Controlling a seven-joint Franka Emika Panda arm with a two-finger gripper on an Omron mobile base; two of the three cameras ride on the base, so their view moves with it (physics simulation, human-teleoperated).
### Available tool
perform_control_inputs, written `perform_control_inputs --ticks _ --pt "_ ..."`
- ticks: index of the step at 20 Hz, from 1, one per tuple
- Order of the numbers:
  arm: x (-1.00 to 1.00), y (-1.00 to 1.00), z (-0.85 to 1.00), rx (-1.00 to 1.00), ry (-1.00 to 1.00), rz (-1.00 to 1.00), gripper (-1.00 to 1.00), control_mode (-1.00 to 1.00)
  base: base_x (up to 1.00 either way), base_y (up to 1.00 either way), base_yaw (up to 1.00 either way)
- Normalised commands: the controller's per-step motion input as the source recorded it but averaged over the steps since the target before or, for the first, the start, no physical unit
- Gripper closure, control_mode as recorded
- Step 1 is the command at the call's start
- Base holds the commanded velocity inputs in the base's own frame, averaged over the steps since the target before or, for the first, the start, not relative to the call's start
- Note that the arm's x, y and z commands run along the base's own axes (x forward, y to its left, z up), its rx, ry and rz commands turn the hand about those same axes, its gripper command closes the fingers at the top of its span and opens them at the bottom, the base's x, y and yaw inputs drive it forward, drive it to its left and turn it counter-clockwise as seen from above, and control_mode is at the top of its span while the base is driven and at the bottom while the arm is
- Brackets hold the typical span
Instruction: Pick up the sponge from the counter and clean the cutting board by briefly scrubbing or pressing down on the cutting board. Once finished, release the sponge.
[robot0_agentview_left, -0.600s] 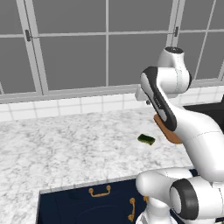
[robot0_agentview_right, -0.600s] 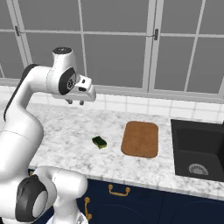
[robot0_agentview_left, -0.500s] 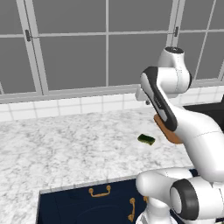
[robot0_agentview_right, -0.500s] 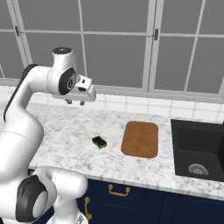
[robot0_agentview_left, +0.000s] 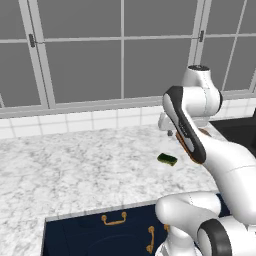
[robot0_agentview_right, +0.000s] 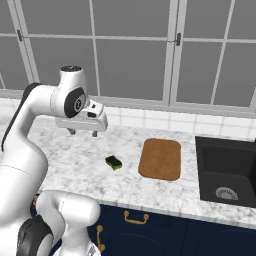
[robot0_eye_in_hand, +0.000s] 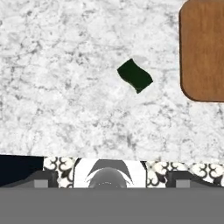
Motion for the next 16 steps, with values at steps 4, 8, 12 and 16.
perform_control_inputs --ticks 4,8,12,16 --pt "0.07 -0.23 -0.65 -0.01 0.13 0.14 -1.00 -1.00 0.00 0.00 0.00" --pt "0.42 -0.22 -0.60 -0.01 0.10 0.28 -1.00 -1.00 0.00 0.00 0.00" --pt "0.59 -0.05 -0.38 0.00 0.06 0.24 -1.00 -1.00 0.00 0.00 0.00" --pt "0.59 0.00 -0.25 0.00 0.07 0.17 -1.00 -1.00 0.00 0.00 0.00"
